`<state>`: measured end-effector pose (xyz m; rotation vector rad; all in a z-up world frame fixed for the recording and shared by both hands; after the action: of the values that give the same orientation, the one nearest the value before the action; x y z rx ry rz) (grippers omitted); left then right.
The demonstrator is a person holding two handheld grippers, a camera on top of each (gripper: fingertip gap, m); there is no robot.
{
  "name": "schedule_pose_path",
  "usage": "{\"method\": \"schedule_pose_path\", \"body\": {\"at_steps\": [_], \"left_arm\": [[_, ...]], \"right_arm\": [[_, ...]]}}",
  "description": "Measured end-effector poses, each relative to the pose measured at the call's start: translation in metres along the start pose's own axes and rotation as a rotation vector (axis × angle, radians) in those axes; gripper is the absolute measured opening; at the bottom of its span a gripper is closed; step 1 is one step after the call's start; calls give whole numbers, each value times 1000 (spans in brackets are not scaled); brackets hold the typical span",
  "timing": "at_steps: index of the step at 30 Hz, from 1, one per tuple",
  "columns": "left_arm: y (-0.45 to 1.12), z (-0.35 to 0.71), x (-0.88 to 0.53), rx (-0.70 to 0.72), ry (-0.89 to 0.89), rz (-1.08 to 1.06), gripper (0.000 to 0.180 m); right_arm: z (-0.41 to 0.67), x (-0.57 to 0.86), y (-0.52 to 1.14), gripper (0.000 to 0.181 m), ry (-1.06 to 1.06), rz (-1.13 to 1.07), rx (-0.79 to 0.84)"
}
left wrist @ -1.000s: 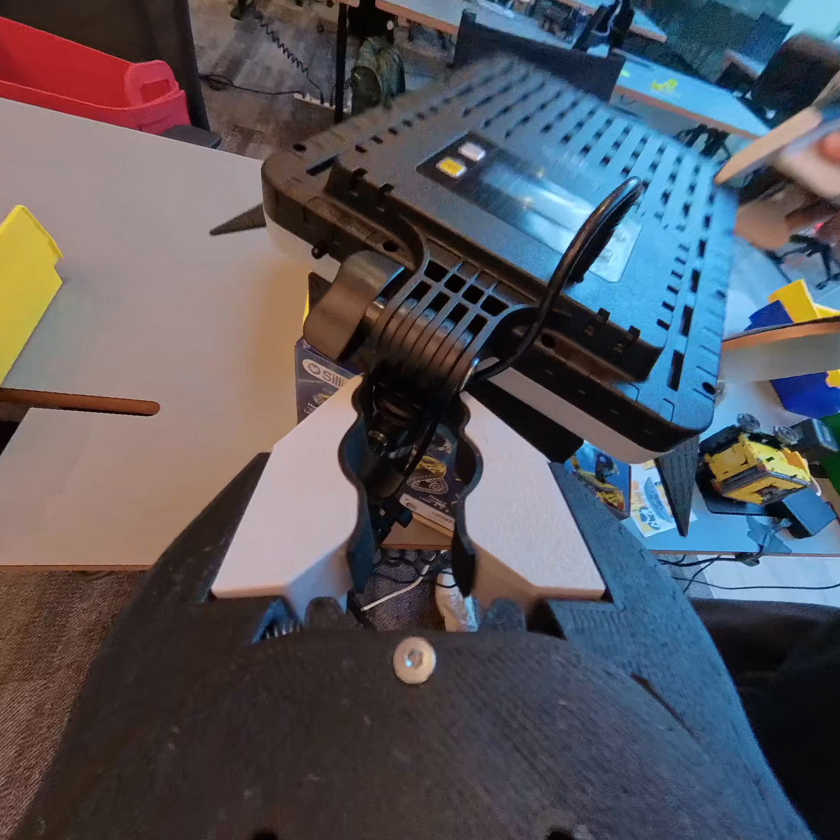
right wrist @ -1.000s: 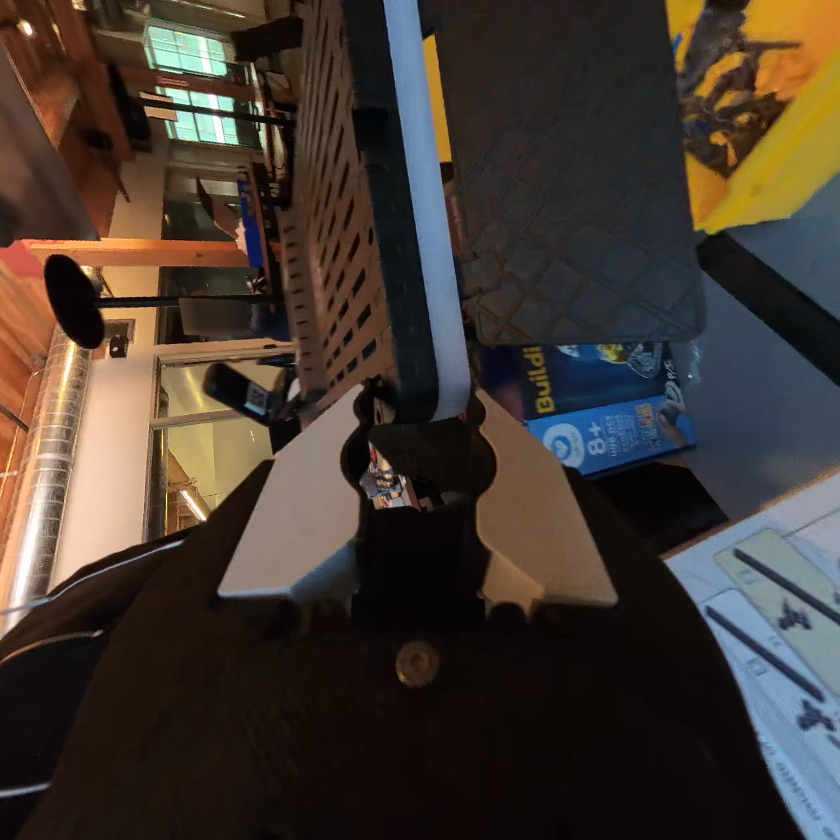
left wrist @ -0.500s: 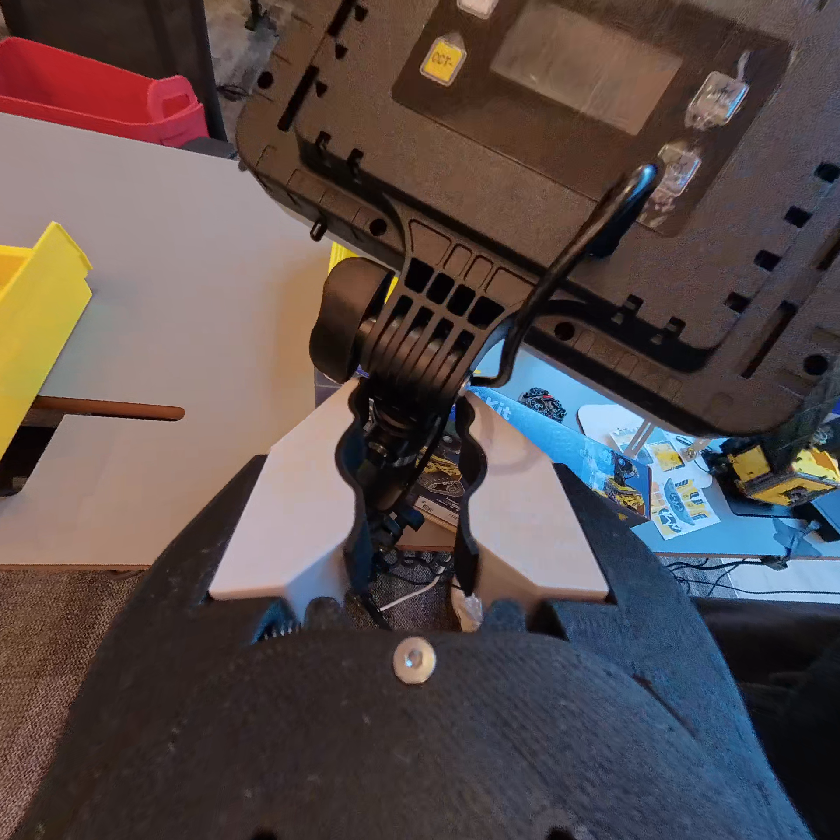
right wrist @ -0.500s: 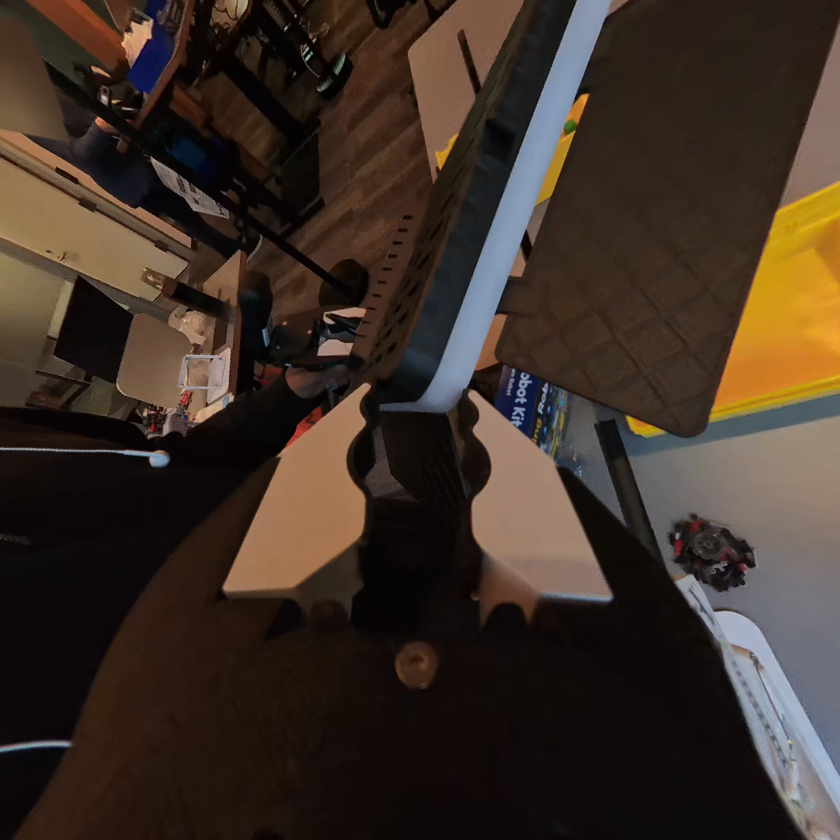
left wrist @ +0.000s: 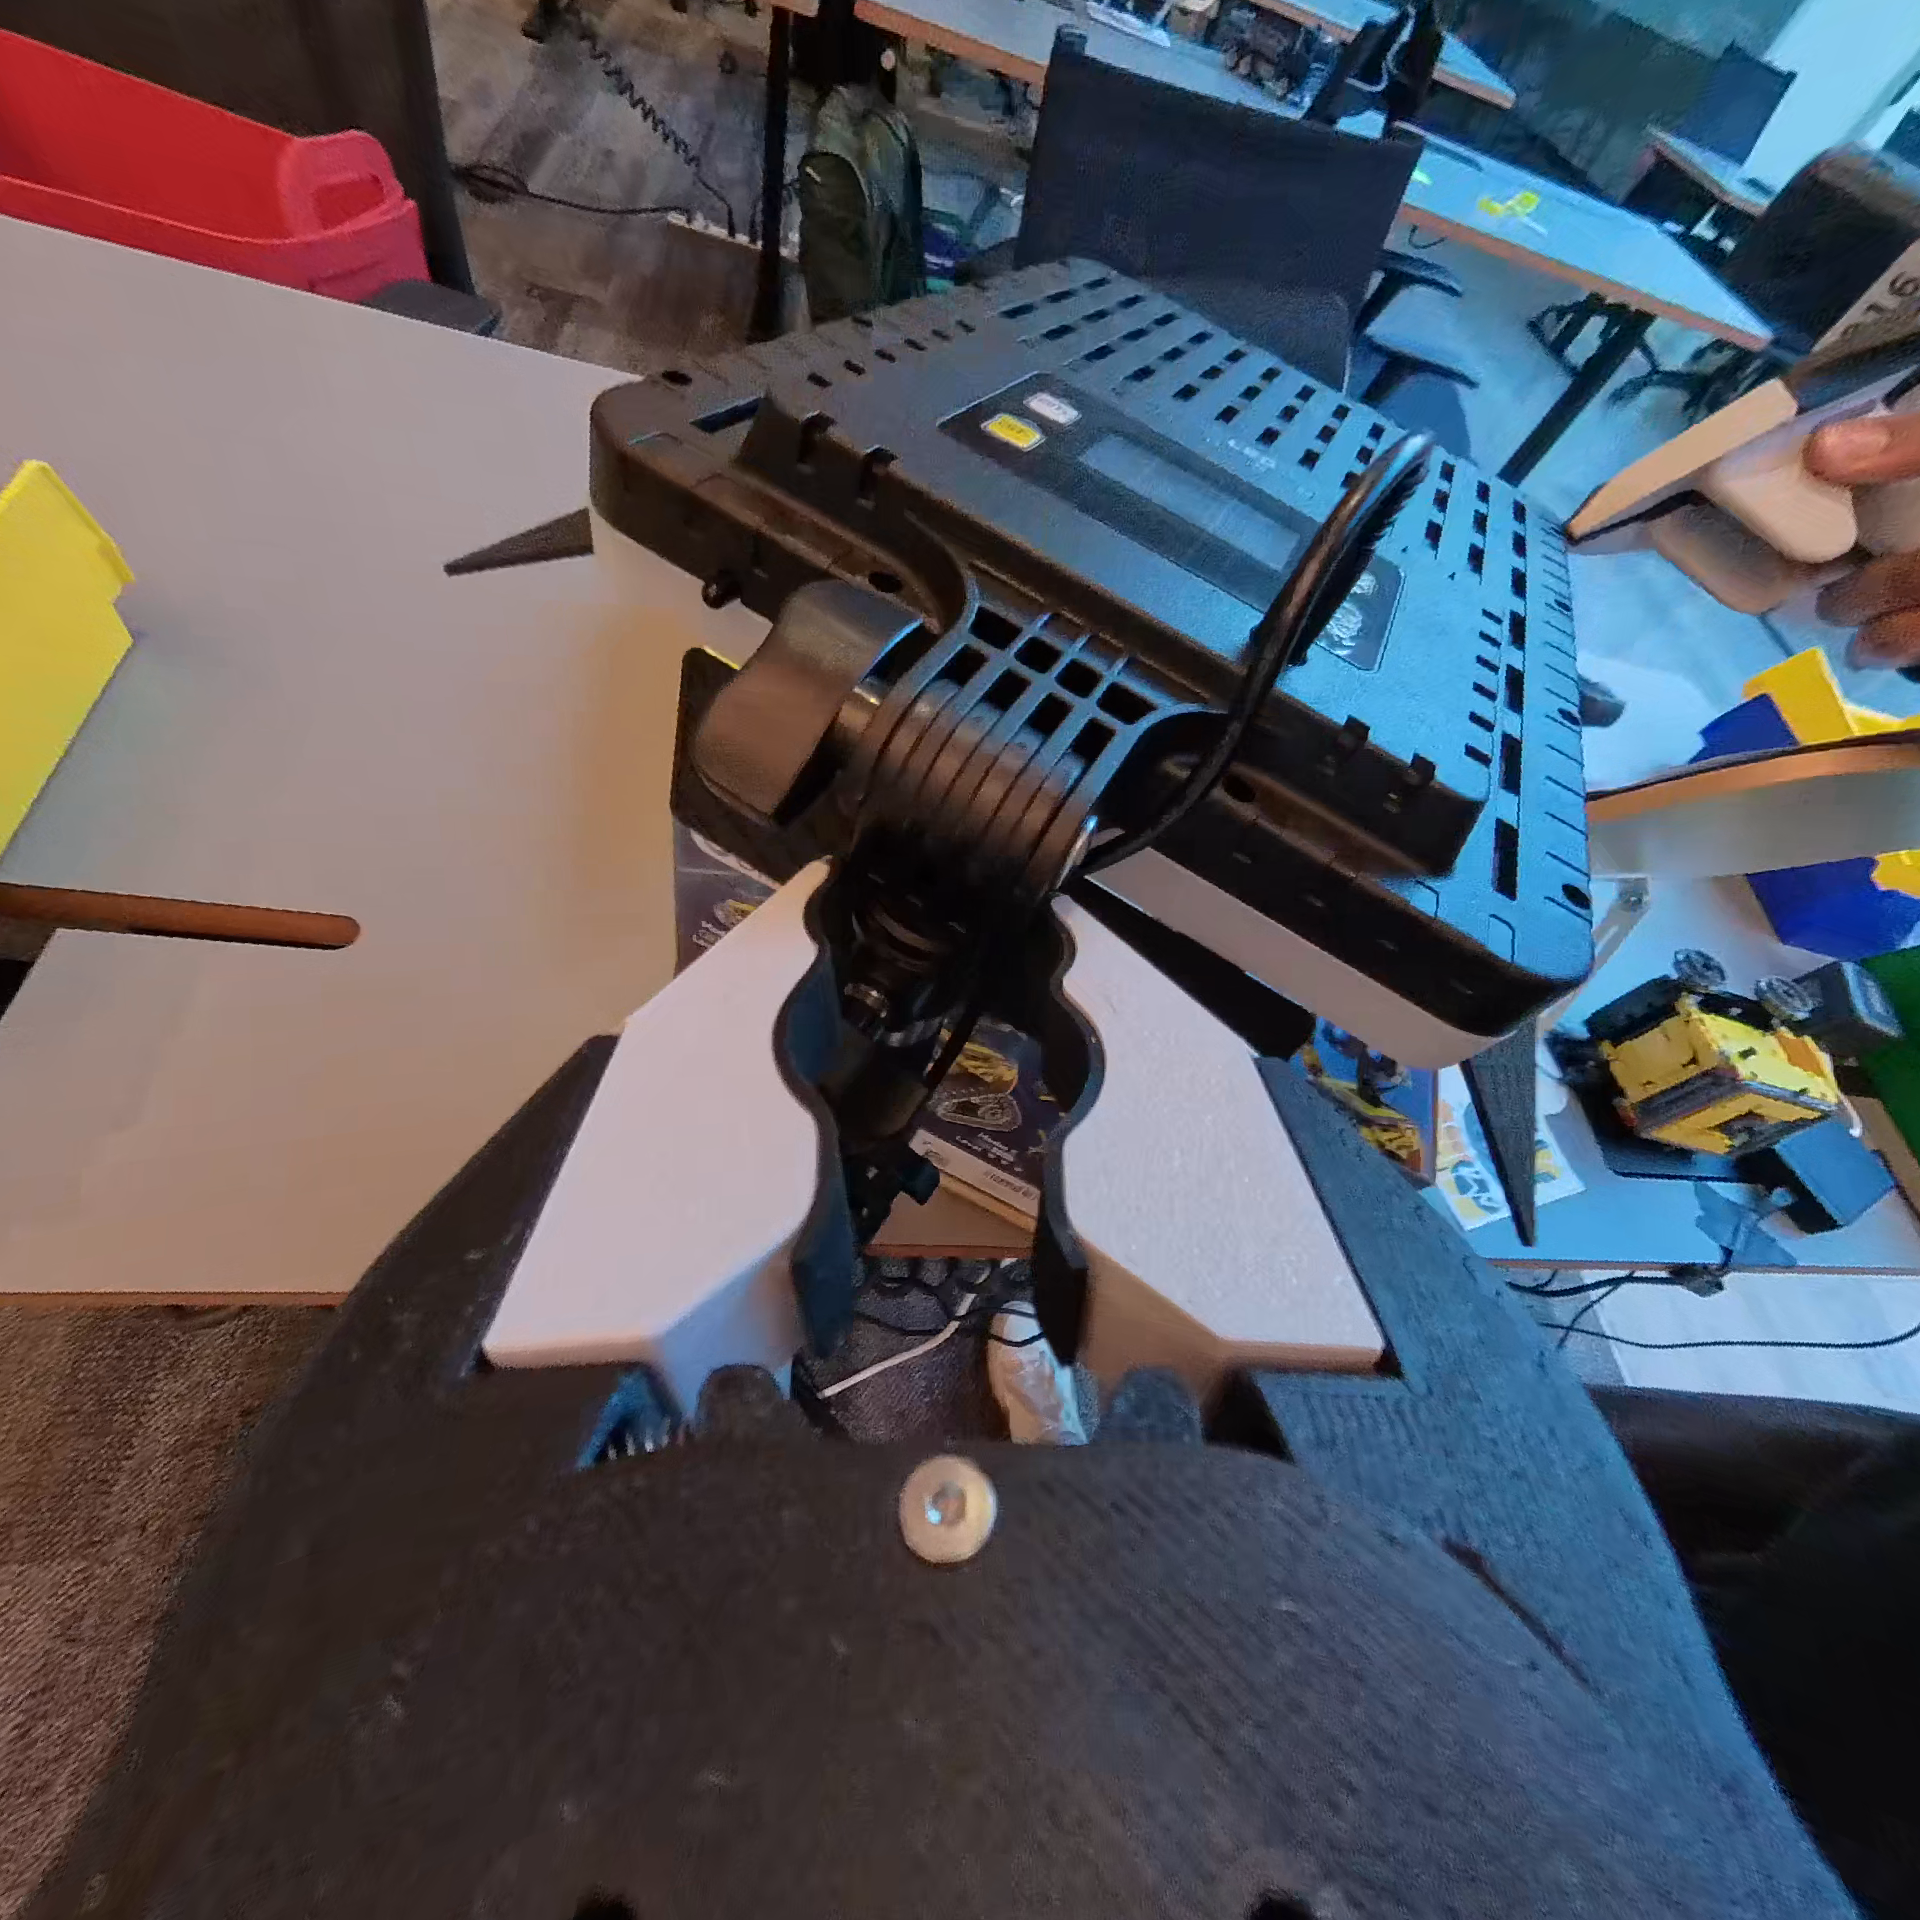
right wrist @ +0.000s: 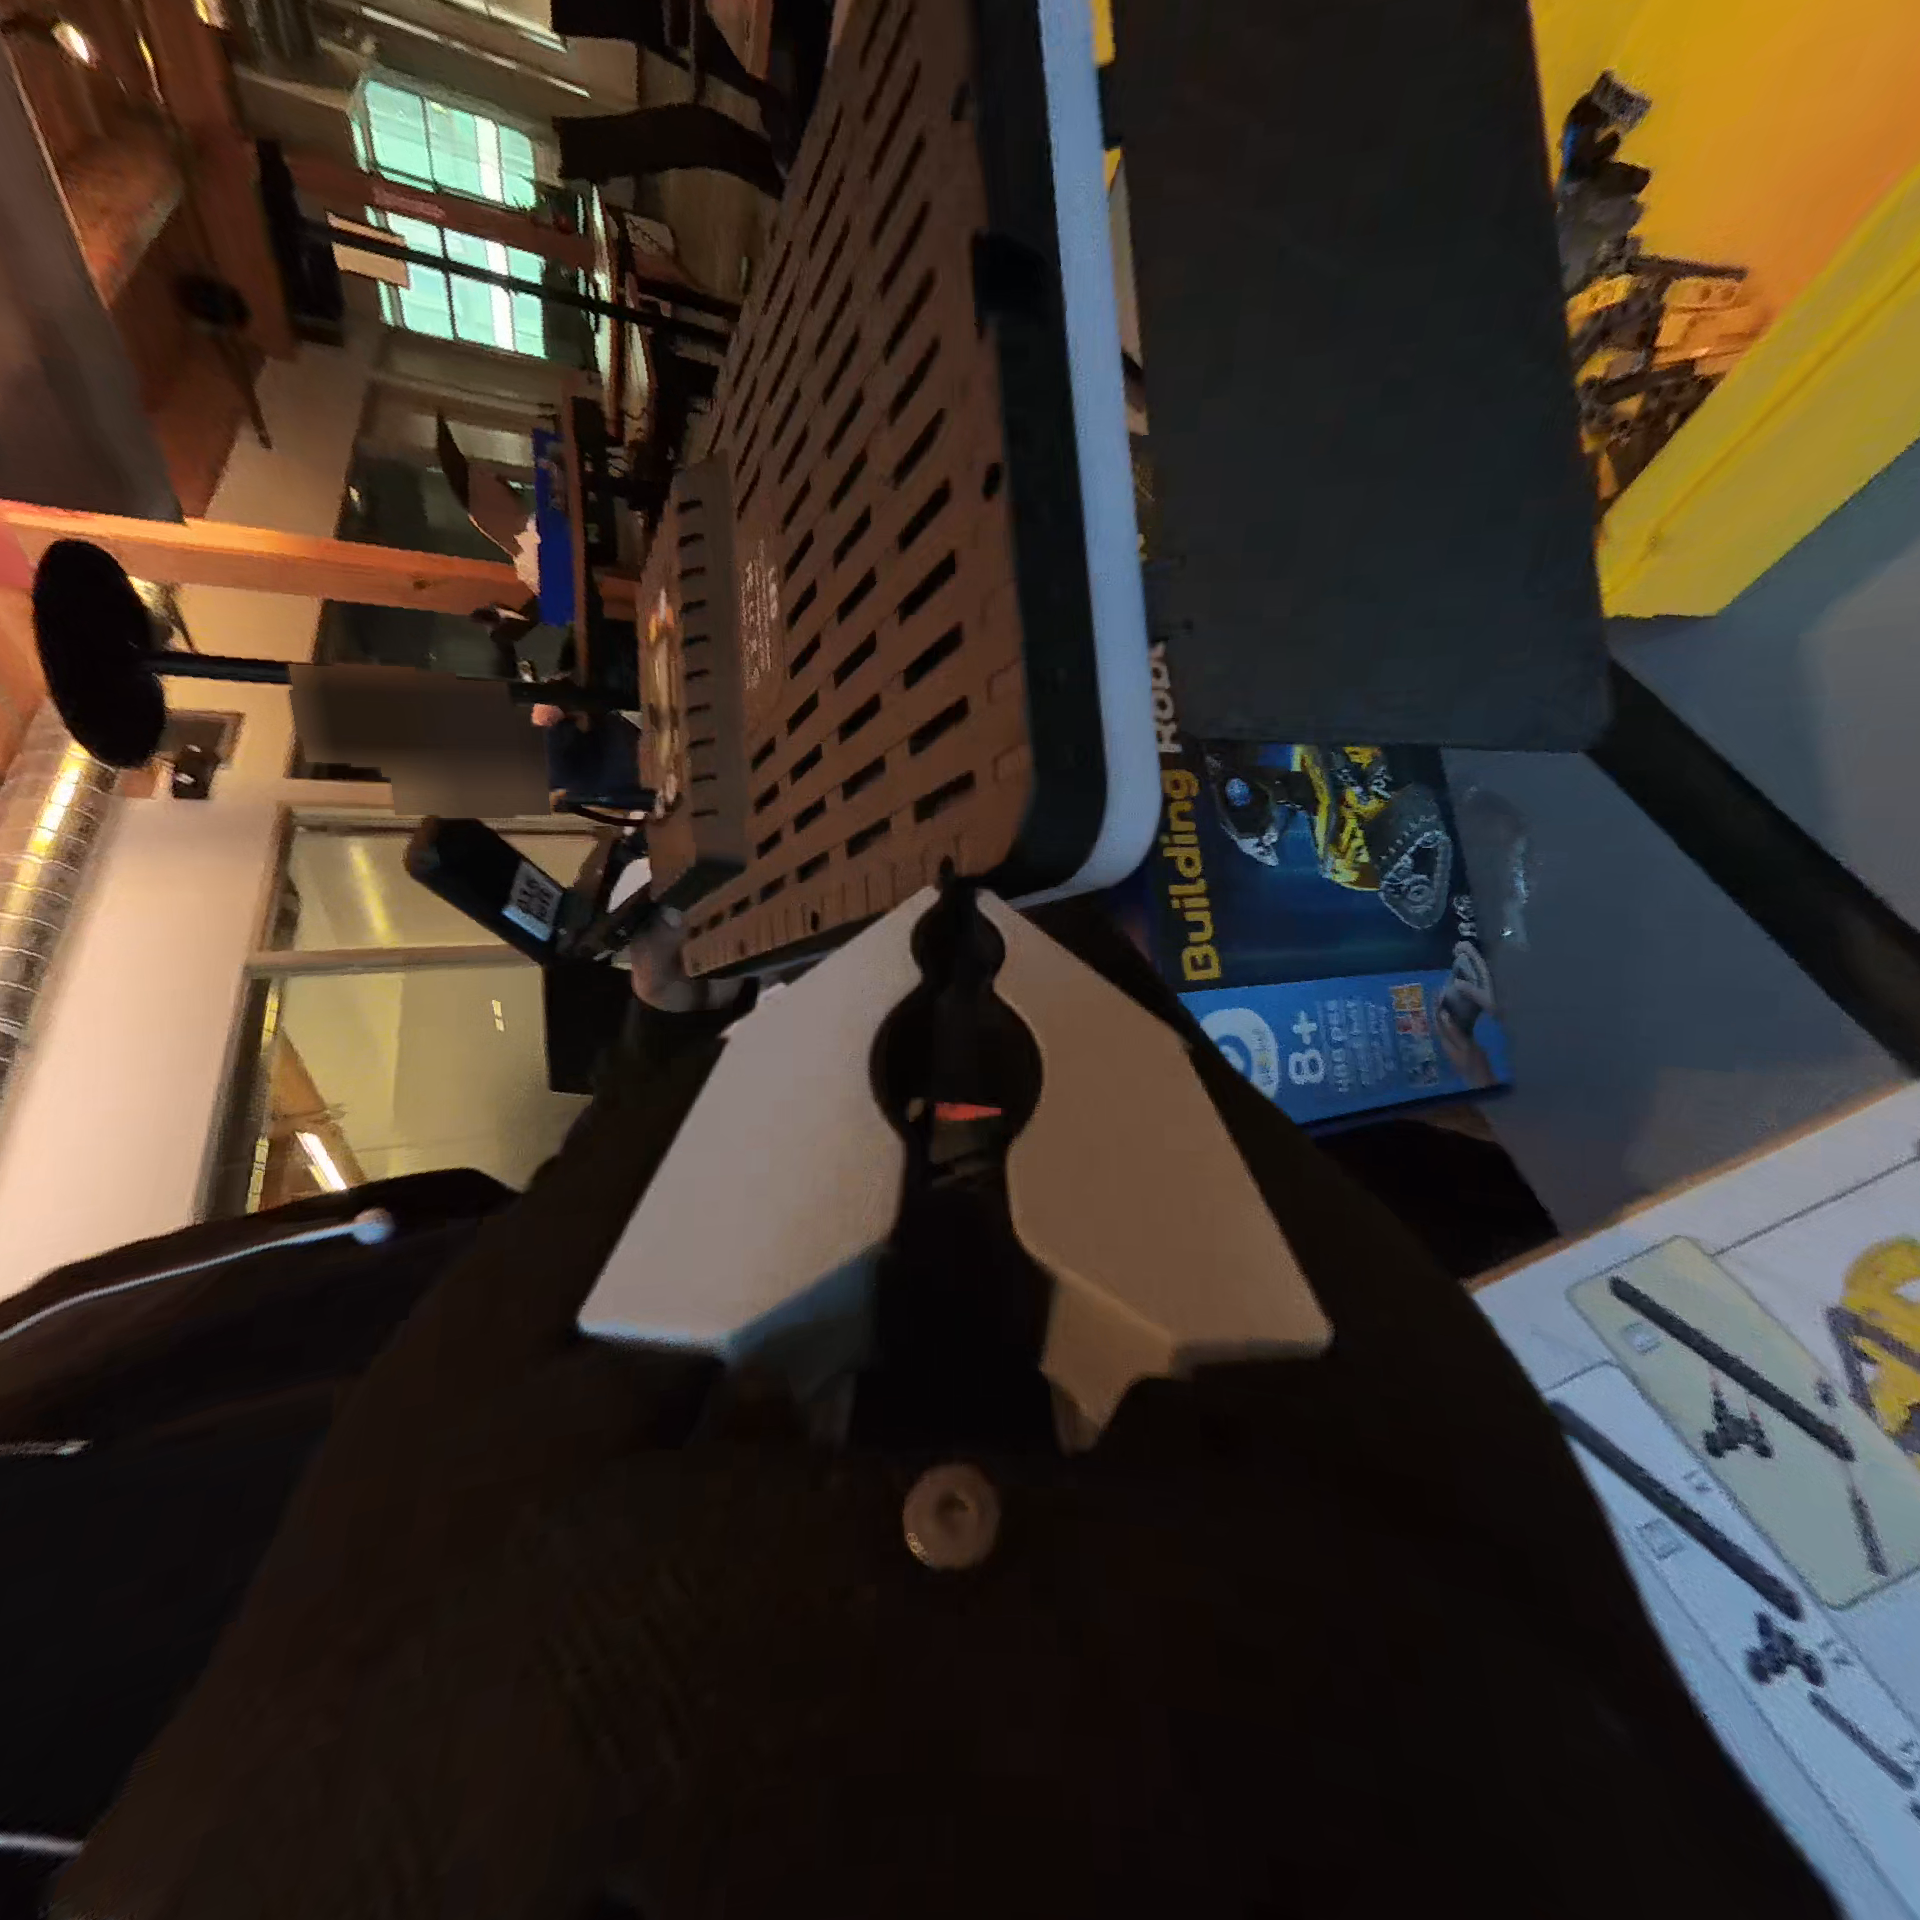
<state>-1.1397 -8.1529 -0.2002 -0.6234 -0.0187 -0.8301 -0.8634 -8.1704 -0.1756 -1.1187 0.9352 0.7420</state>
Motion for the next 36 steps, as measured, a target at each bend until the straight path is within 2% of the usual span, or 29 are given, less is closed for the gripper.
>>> {"method": "schedule_pose_path", "body": {"at_steps": [6, 11, 13, 15, 17, 20, 24, 26, 27, 29, 33, 36], "left_arm": [[-2, 0, 1, -3, 3, -9, 33], [-11, 4, 0, 34, -67, -72, 37], [-20, 11, -1, 71, -51, -64, 40], [-31, 18, 0, 103, -25, -61, 47], [-46, 26, 5, 137, -3, -80, 56], [-67, 42, 22, 204, 47, -110, 61], [-82, 70, 72, 259, 135, -229, 66], [-88, 82, 114, 276, 179, -322, 66], [-91, 87, 139, 276, 205, -382, 65], [-96, 89, 198, 258, 266, -511, 65], [-111, 69, 323, 252, 438, -682, 65], [-128, 37, 421, 297, 543, -756, 61]], "right_arm": [[28, -54, -28, 0, -167, -49, 56], [37, -163, -98, 4, -484, -171, 195], [36, -217, -162, 16, -656, -385, 354], [12, -273, -249, 26, -820, -694, 613], [-47, -315, -335, 32, -877, -1027, 890], [-171, -325, -413, 39, -775, -1397, 1171], [-334, -241, -433, 53, -401, -1701, 1138], [-402, -205, -431, 47, -252, -1793, 1178], [-430, -200, -434, 37, -228, -1823, 1271], [-470, -209, -439, 33, -328, -1874, 1384], [-547, -198, -468, 36, -323, -2056, 1339], [-613, -160, -491, 46, -248, -1942, 1369]]}}
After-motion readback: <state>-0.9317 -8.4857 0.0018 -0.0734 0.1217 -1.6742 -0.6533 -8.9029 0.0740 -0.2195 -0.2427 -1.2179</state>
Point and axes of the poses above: each gripper's, where its closed fingertips meet, y out along the fingers, z out of its top, x = y × z across the jaws, the point moved 1 cm from there along -y, back along the fingers, and after that the axes turned 6 degrees about -x, right-handed, at the moved point
